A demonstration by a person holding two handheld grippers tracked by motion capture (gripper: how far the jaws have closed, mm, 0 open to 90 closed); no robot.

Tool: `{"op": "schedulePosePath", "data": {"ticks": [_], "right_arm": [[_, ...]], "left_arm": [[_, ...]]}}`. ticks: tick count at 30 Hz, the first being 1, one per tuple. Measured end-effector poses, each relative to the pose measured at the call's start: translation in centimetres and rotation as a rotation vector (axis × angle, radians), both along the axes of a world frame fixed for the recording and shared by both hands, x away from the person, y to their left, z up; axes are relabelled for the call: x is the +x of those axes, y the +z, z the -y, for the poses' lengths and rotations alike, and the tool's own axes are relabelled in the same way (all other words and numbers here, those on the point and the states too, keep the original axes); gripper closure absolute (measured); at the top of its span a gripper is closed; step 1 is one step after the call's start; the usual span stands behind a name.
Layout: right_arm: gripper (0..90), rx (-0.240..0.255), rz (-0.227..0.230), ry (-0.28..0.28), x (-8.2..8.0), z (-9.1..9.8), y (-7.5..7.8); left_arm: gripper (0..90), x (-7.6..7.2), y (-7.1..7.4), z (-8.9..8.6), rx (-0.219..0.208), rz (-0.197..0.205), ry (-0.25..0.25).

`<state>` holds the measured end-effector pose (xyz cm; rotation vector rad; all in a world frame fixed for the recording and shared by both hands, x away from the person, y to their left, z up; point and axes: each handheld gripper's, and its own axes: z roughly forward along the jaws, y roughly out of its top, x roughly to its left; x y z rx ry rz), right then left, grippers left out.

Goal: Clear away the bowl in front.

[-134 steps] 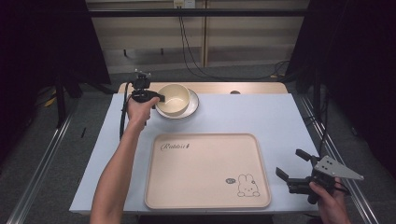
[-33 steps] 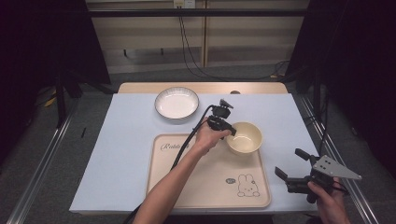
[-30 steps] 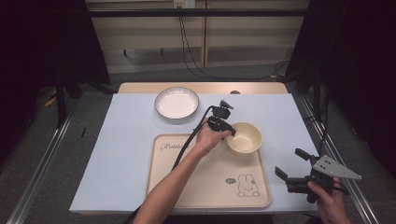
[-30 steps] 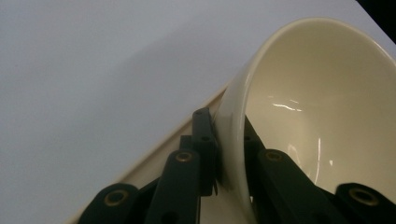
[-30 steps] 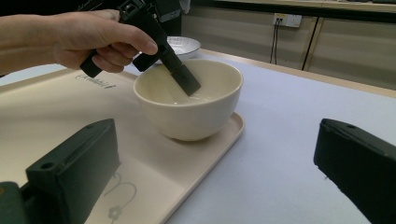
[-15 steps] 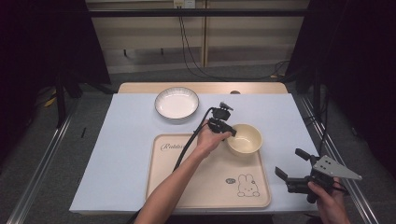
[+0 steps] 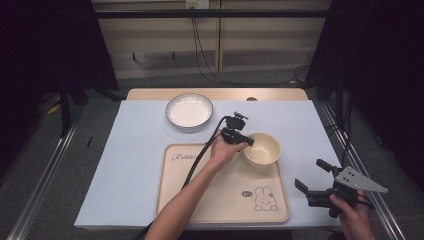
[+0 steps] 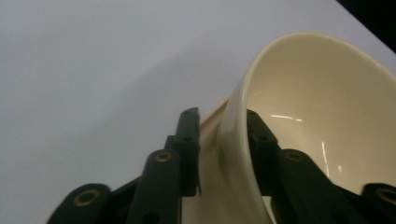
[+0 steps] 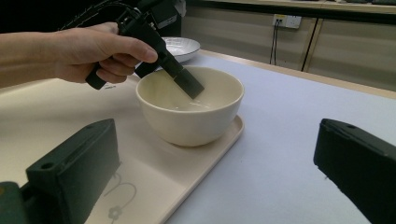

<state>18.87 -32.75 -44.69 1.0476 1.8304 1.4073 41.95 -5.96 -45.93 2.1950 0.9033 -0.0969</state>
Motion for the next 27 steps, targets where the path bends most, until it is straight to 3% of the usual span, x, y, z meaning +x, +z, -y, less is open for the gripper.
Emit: {"op": "schedulePosePath", "data": {"ticks": [3, 6, 7, 10, 11, 12, 13, 15, 18, 21, 27], "right_arm": [[0.1, 0.000, -0.002, -0.004, 0.0, 0.0, 0.0], [0.0, 0.001, 0.002, -0.001, 0.0, 0.0, 0.0], [0.0, 0.001, 0.002, -0.007, 0.0, 0.0, 0.0], [0.3, 0.002, 0.003, -0.003, 0.0, 0.0, 0.0], [0.3, 0.002, 0.004, -0.004, 0.0, 0.0, 0.0], [0.3, 0.003, 0.004, -0.005, 0.0, 0.0, 0.0], [0.3, 0.003, 0.005, -0.004, 0.0, 0.0, 0.0], [0.3, 0.002, 0.007, -0.006, 0.0, 0.0, 0.0], [0.3, 0.002, 0.008, -0.005, 0.0, 0.0, 0.0], [0.3, 0.001, 0.006, -0.001, 0.0, 0.0, 0.0], [0.3, -0.001, 0.005, -0.003, 0.1, 0.0, 0.0]], "left_arm": [[62.3, -0.2, 0.0, -0.2, -0.012, 0.019, 0.017], [46.4, -0.4, 0.5, -0.6, -0.033, 0.071, 0.036], [45.8, -0.5, 0.6, -0.9, -0.089, 0.081, 0.039], [27.8, -0.6, 1.1, -1.4, -0.074, 0.112, 0.056], [24.0, -0.6, 1.1, -1.4, -0.096, 0.112, 0.070], [16.9, -0.6, 1.2, -1.6, -0.085, 0.113, 0.068], [13.2, -0.7, 1.3, -1.7, -0.088, 0.126, 0.095], [12.5, -0.8, 1.5, -2.3, -0.123, 0.112, 0.094], [4.8, -1.0, 1.8, -3.2, -0.123, 0.137, 0.118], [3.1, -1.2, 2.0, -4.1, -0.117, 0.174, 0.131], [3.3, -1.5, 2.8, -6.2, -0.100, 0.199, 0.190]]}}
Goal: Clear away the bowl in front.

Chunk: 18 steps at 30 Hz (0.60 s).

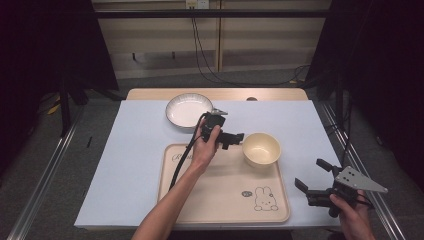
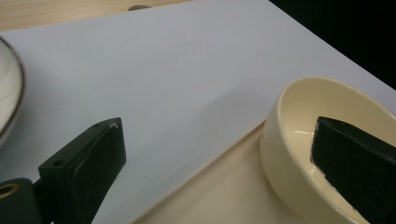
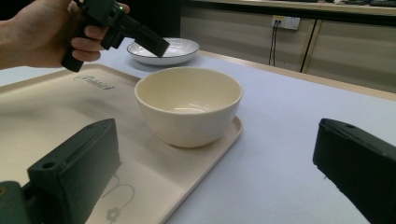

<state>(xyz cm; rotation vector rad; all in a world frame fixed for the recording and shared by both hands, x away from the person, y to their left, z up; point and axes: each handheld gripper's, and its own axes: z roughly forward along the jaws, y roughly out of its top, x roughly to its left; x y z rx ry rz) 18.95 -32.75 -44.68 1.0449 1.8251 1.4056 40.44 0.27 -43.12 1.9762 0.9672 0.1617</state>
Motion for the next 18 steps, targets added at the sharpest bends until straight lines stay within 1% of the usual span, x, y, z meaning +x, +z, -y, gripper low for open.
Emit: {"op": "schedulePosePath", "data": {"ticks": [1, 2, 3, 4, 5, 6, 9, 11, 13, 14, 15, 16, 18], "right_arm": [[0.4, -0.001, -0.001, 0.001, 0.0, 0.0, 0.0], [0.4, -0.001, -0.001, 0.002, 0.0, 0.0, 0.0], [0.3, 0.000, 0.000, 0.000, 0.0, 0.0, 0.0], [0.3, 0.001, 0.000, 0.001, 0.0, 0.0, 0.0], [0.3, -0.001, -0.001, -0.001, 0.0, 0.0, 0.0], [0.3, 0.000, -0.001, -0.002, 0.0, 0.0, 0.0], [0.3, 0.001, 0.000, 0.001, 0.0, 0.0, 0.0], [0.4, -0.001, -0.001, -0.001, 0.0, 0.0, 0.0], [0.4, 0.000, -0.001, -0.002, 0.0, 0.0, 0.0], [0.3, 0.000, -0.001, -0.002, 0.0, 0.0, 0.0], [0.3, -0.001, -0.001, -0.002, 0.0, 0.0, 0.0], [0.4, 0.000, -0.001, -0.001, 0.0, 0.0, 0.0], [0.3, 0.000, -0.002, -0.006, 0.0, 0.0, 0.0]], "left_arm": [[3.2, -0.1, 0.1, -0.4, -0.008, 0.011, 0.015], [3.0, -0.2, 0.2, -0.8, 0.007, 0.026, 0.019], [3.0, -0.4, 0.2, -1.1, 0.004, 0.039, 0.030], [2.6, -0.5, 0.2, -1.4, 0.017, 0.054, 0.040], [1.9, -0.6, 0.2, -1.6, 0.032, 0.059, 0.062], [2.7, -0.9, 0.2, -1.9, 0.031, 0.079, 0.080], [2.1, -1.3, 0.4, -2.4, 0.052, 0.118, 0.103], [2.4, -1.7, 0.7, -2.8, 0.062, 0.135, 0.110], [2.3, -2.1, 0.9, -3.2, 0.046, 0.150, 0.114], [2.2, -2.4, 1.0, -3.4, 0.032, 0.168, 0.117], [1.8, -2.6, 1.1, -3.5, 0.038, 0.180, 0.121], [1.8, -2.7, 1.3, -3.7, 0.056, 0.189, 0.131], [2.0, -2.8, 1.5, -4.0, 0.045, 0.199, 0.142]]}}
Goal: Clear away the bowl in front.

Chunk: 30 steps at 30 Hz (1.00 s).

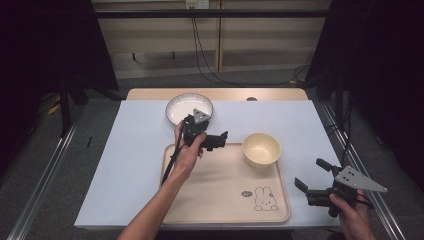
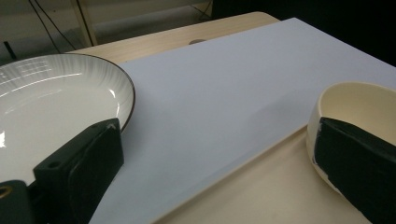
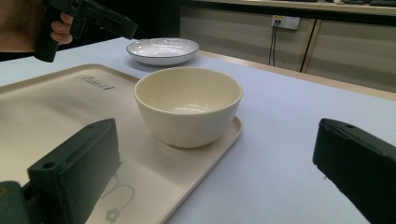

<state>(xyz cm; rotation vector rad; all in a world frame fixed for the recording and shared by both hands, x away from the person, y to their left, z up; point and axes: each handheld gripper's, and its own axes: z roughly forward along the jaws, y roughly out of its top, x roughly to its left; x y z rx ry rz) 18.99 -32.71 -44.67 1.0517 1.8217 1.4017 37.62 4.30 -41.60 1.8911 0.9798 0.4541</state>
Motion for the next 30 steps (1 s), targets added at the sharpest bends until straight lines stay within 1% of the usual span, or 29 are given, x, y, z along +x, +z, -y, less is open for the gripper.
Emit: {"op": "schedulePosePath", "data": {"ticks": [1, 2, 3, 4, 5, 6, 7, 8, 10, 11, 12, 13, 15, 17, 18, 19, 20, 21, 22, 23, 26, 27, 28, 30], "right_arm": [[0.3, -0.003, 0.002, 0.000, 0.0, 0.0, 0.0], [0.3, 0.000, 0.001, 0.002, 0.0, 0.0, 0.0], [0.4, 0.001, 0.001, 0.006, 0.0, 0.0, 0.0], [0.3, -0.001, 0.004, 0.002, 0.0, 0.0, 0.0], [0.3, 0.000, 0.006, 0.002, 0.0, 0.0, 0.0], [0.3, 0.001, 0.005, 0.004, 0.1, 0.0, 0.0], [0.4, 0.000, 0.005, 0.006, 0.1, 0.0, 0.0], [0.3, -0.002, 0.004, 0.006, 0.1, 0.0, 0.0], [0.3, 0.001, 0.006, 0.006, 0.1, 0.0, 0.0], [0.4, 0.000, 0.007, 0.008, 0.1, 0.0, 0.0], [0.4, 0.002, 0.005, 0.009, 0.1, 0.0, 0.0], [0.4, 0.001, 0.005, 0.007, 0.1, 0.0, 0.0], [0.4, 0.001, 0.003, 0.010, 0.1, 0.0, 0.0], [0.4, -0.003, 0.002, 0.011, 0.1, 0.0, 0.0], [0.3, 0.002, -0.001, 0.012, 0.1, 0.0, 0.0], [0.3, -0.001, 0.000, 0.011, 0.2, 0.0, 0.0], [0.3, -0.002, -0.001, 0.012, 0.2, 0.0, 0.0], [0.3, -0.003, 0.001, 0.010, 0.2, 0.0, 0.0], [0.4, -0.003, -0.002, 0.014, 0.2, 0.0, 0.0], [0.4, -0.004, 0.003, 0.009, 0.2, 0.0, 0.0], [0.4, -0.003, -0.002, 0.010, 0.2, 0.0, 0.0], [0.4, -0.004, -0.002, 0.010, 0.1, 0.0, 0.0], [0.3, -0.005, -0.001, 0.008, 0.2, 0.0, 0.0], [0.4, -0.003, -0.001, 0.003, 0.2, -0.1, -0.1]], "left_arm": [[2.1, -0.2, 0.1, -0.1, -0.003, 0.010, 0.001], [2.1, -0.4, 0.3, -0.3, 0.001, 0.025, -0.011], [2.2, -0.6, 0.5, -0.5, -0.003, 0.042, -0.016], [1.7, -1.0, 0.7, -0.8, 0.001, 0.063, -0.017], [1.6, -1.3, 1.0, -1.1, 0.001, 0.082, 0.004], [2.1, -1.5, 1.2, -1.4, -0.005, 0.099, 0.009], [2.1, -1.7, 1.4, -1.6, 0.008, 0.099, 0.018], [1.5, -1.9, 1.7, -1.9, -0.002, 0.099, 0.028], [1.7, -2.2, 2.0, -2.8, -0.006, 0.091, 0.035], [1.4, -2.4, 2.1, -3.1, -0.012, 0.090, 0.049], [1.9, -2.5, 2.1, -3.6, -0.012, 0.096, 0.049], [2.1, -2.7, 2.1, -4.0, -0.027, 0.099, 0.043], [1.8, -3.1, 2.1, -4.9, -0.022, 0.094, 0.049], [1.9, -3.5, 2.0, -5.6, -0.013, 0.107, 0.066], [2.1, -3.7, 1.9, -6.0, -0.022, 0.108, 0.071], [1.8, -3.9, 1.9, -6.5, -0.019, 0.106, 0.082], [1.8, -4.1, 1.9, -7.1, -0.022, 0.115, 0.094], [2.2, -4.3, 1.8, -7.5, -0.034, 0.128, 0.097], [1.9, -4.5, 1.8, -8.1, -0.023, 0.127, 0.102], [1.6, -4.7, 1.8, -8.6, -0.036, 0.129, 0.111], [1.7, -5.4, 1.8, -10.1, -0.039, 0.146, 0.143], [1.8, -5.7, 1.7, -10.5, -0.031, 0.153, 0.150], [1.8, -6.1, 1.7, -11.0, -0.035, 0.156, 0.154], [1.8, -6.7, 1.6, -11.9, -0.030, 0.154, 0.156]]}}
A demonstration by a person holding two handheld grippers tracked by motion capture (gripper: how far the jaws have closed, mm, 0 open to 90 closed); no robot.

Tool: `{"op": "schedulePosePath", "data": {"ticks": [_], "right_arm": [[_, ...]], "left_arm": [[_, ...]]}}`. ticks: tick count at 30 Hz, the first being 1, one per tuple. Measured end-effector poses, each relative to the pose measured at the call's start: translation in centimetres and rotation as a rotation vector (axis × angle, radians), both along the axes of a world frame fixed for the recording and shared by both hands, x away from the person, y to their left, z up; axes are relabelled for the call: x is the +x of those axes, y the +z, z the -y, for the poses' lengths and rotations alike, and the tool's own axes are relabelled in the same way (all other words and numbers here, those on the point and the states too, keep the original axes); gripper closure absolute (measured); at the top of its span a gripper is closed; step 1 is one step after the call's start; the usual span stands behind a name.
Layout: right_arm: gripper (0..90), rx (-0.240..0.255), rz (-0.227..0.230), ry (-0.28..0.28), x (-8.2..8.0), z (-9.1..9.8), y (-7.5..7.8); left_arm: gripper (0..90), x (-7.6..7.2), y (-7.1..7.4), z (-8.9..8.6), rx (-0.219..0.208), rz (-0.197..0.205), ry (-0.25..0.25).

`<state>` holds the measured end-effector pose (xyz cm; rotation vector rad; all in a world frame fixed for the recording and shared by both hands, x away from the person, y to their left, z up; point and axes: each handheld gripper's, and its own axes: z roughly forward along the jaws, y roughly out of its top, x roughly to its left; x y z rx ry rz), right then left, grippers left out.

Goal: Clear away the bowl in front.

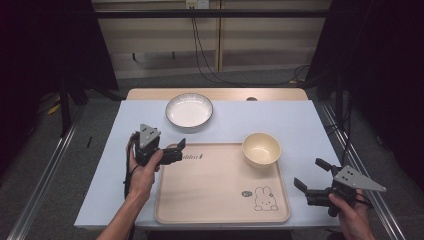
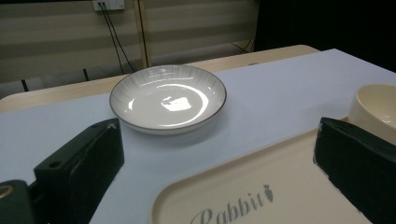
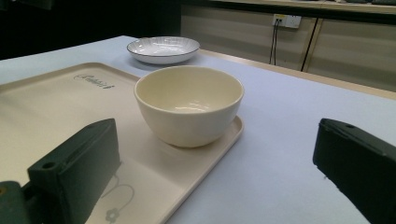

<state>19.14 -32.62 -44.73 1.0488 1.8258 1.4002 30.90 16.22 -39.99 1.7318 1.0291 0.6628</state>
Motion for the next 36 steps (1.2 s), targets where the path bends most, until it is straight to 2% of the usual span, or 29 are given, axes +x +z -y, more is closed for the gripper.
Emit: {"op": "schedulePosePath", "data": {"ticks": [3, 6, 8, 10, 14, 18, 20, 22, 25, 27, 33, 36], "right_arm": [[0.3, -0.005, 0.000, -0.002, 0.0, 0.0, 0.0], [0.4, -0.002, -0.002, 0.003, 0.0, -0.1, 0.0], [0.4, -0.003, -0.004, 0.001, 0.0, -0.1, 0.0], [0.4, -0.008, -0.002, -0.002, 0.0, 0.0, 0.0], [0.3, -0.007, -0.006, -0.007, 0.0, 0.0, 0.0], [0.4, -0.007, -0.006, -0.007, 0.0, -0.1, -0.1], [0.4, -0.011, -0.006, -0.008, 0.0, 0.0, -0.1], [0.4, -0.015, -0.010, -0.004, 0.0, 0.0, -0.1], [0.3, -0.020, -0.011, -0.006, 0.1, 0.0, -0.1], [0.4, -0.024, -0.009, -0.007, 0.1, 0.0, -0.1], [0.9, -0.032, -0.018, -0.016, 0.2, 0.0, -0.1], [0.3, -0.051, -0.036, -0.025, 0.3, 0.1, -0.3]], "left_arm": [[1.5, -0.9, -0.3, -1.4, 0.007, 0.019, 0.015], [1.5, -1.8, -0.8, -2.8, 0.009, 0.003, 0.039], [1.3, -2.3, -1.2, -3.6, 0.014, -0.008, 0.036], [1.7, -2.9, -1.5, -4.2, -0.005, -0.018, 0.042], [1.5, -4.4, -2.1, -5.2, -0.001, -0.021, 0.044], [1.5, -5.9, -2.4, -6.3, 0.009, -0.026, 0.068], [1.6, -6.6, -2.7, -6.7, 0.017, -0.042, 0.082], [1.7, -7.3, -3.0, -7.1, 0.021, -0.056, 0.068], [1.7, -8.3, -3.6, -7.6, 0.019, -0.071, 0.078], [1.7, -8.8, -4.0, -8.0, 0.003, -0.074, 0.080], [1.3, -8.8, -4.2, -9.0, -0.023, -0.054, 0.096], [1.9, -8.8, -4.2, -9.0, -0.010, -0.048, 0.090]]}}
